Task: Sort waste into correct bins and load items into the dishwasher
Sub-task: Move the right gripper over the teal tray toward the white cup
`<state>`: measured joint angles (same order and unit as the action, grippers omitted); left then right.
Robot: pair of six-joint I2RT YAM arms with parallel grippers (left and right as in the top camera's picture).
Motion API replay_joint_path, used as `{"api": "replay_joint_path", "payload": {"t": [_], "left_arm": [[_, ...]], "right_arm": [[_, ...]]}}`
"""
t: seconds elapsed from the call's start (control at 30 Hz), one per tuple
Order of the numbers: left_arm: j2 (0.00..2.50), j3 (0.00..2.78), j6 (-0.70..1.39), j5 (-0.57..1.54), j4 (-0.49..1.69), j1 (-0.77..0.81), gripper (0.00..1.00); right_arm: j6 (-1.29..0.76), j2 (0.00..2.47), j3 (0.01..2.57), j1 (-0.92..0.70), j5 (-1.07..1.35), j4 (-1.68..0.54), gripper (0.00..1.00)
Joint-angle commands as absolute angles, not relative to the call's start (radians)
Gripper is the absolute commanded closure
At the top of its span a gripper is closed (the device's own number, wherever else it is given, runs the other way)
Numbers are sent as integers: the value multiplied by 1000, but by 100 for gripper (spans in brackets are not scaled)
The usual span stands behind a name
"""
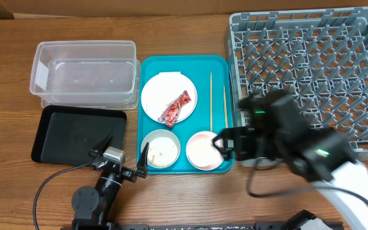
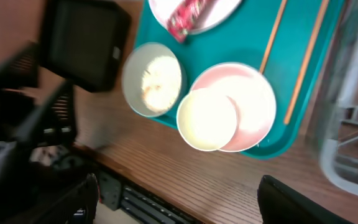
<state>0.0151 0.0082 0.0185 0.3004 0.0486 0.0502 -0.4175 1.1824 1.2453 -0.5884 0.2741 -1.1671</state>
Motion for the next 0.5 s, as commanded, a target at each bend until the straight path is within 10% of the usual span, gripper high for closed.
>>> {"api": "replay_joint_path", "payload": {"t": [0.0, 0.2, 0.47], "left_arm": [[6, 5, 6, 304, 48, 44, 0], [6, 5, 6, 305, 48, 44, 0], [6, 5, 6, 304, 48, 44, 0]], "right_arm": [[-587, 1312, 1261, -670, 72, -1148, 18], [-603, 1530, 1252, -677, 61, -1089, 21], [-614, 1720, 1244, -677, 61, -1085, 52]]}}
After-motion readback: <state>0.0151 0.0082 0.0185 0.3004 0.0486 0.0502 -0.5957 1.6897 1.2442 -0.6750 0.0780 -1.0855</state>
